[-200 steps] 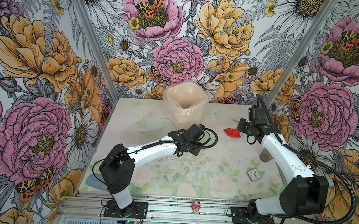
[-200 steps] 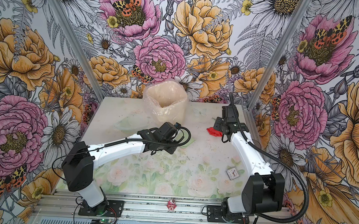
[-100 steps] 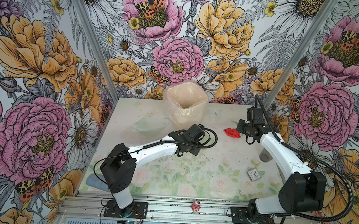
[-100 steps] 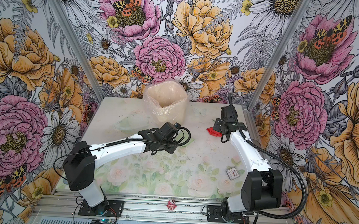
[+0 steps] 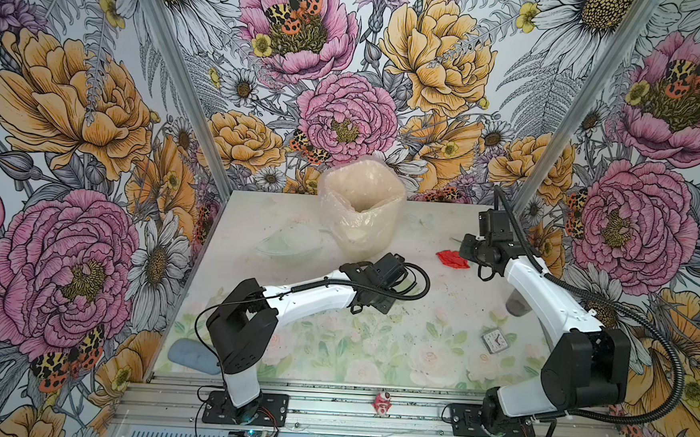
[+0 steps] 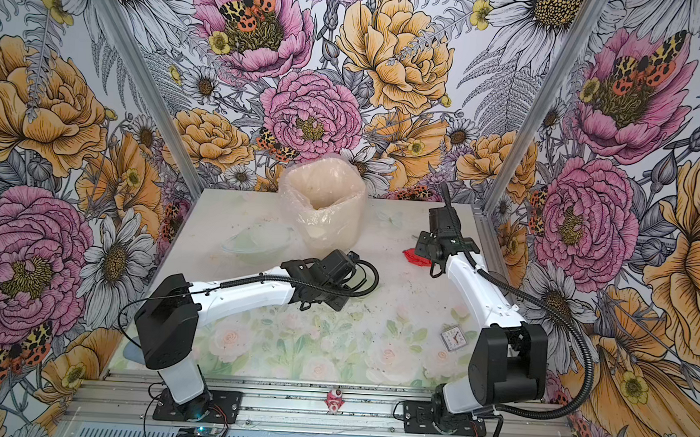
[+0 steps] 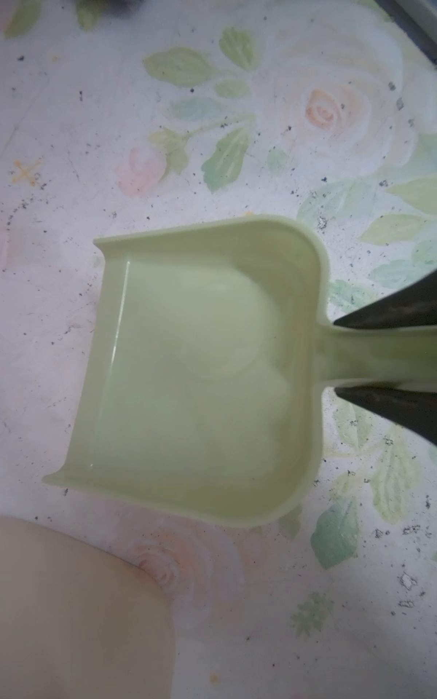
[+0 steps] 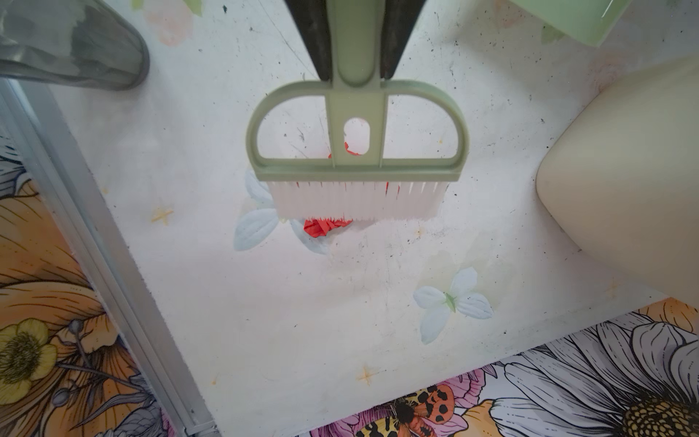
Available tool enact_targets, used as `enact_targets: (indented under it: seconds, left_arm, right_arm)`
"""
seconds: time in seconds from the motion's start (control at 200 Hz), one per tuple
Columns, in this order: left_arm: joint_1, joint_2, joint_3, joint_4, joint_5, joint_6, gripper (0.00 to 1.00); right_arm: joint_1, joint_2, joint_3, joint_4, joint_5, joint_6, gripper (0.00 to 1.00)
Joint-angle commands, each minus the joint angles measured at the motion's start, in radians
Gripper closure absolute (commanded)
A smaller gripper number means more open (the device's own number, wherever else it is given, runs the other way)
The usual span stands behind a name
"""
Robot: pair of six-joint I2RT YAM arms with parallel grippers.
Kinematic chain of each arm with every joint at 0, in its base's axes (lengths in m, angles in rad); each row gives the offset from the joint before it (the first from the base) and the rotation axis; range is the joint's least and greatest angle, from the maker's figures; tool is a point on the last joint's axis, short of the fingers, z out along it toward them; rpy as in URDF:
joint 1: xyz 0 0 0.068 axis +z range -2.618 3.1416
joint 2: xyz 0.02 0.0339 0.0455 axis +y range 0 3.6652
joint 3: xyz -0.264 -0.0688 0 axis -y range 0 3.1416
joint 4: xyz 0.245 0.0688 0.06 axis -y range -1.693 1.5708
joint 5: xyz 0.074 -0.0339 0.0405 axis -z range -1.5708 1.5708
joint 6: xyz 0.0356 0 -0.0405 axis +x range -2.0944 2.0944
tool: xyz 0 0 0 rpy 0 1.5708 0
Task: Sweep away the paper scraps from the table
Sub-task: 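Lower the empty dustpan toward the red scrap while the right brush pushes it, then brush the red scrap with the right gripper into the dustpan held by the left gripper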
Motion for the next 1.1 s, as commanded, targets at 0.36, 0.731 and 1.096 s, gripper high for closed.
enact_targets:
  seconds: [0.36,0.731,1.096]
  left_arm:
    - [-0.014,0.113,0.021,-0.021,0.029,-0.003,1.0]
    - [-0.014,0.165,0.046,-0.024,0.029,0.002,1.0]
    - [-0.014,0.189,0.064,-0.014,0.037,0.007,1.0]
  right_arm:
    - [0.001,-0.017,0.026,0.018,-0.009,0.029,1.0]
    - [0.001,0.074,0.036,0.018,0.062,0.04,1.0]
    - [0.0,0.242,0.105,0.017,0.1,0.06,1.0]
